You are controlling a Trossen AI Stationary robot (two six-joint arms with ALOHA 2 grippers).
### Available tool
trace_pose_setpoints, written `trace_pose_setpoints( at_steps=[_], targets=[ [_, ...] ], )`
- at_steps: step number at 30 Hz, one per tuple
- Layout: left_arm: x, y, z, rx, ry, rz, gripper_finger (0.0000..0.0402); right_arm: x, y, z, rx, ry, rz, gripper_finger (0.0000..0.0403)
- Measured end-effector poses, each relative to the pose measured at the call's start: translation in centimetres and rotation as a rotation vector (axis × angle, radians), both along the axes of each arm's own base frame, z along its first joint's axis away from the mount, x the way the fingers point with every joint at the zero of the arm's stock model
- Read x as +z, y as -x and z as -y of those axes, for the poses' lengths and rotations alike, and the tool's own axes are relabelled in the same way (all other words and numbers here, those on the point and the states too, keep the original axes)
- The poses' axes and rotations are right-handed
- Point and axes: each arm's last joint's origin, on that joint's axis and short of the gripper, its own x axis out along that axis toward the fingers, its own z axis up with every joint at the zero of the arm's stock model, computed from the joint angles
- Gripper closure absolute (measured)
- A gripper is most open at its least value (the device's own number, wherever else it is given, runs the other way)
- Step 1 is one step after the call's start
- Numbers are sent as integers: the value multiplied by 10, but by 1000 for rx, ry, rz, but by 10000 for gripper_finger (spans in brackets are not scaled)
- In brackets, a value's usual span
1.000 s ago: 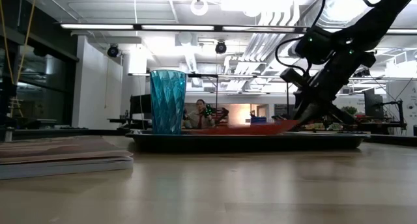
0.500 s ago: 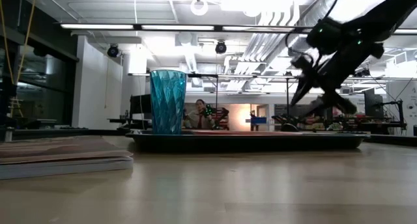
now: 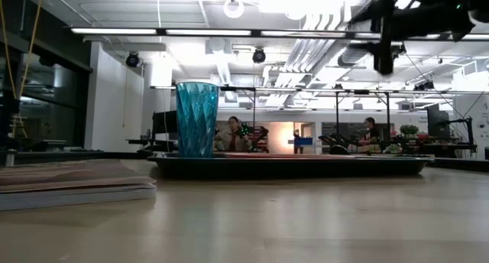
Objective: Pick and place plate/cup/fork/spoon on tray
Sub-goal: Put the black spoon to the right of the pink plate on the black tray
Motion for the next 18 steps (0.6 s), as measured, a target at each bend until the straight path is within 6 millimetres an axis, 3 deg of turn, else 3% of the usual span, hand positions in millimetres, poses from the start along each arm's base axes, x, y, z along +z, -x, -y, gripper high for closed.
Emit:
trace_pose_setpoints(
  at_steps=[6, 18],
  targets=[
    [0, 0, 0, 0, 0, 0, 186, 21, 10, -7, -4, 118, 161, 230],
    [10, 3, 2, -21, 28, 77, 186, 17, 5, -3, -10, 151, 130, 230]
  ],
)
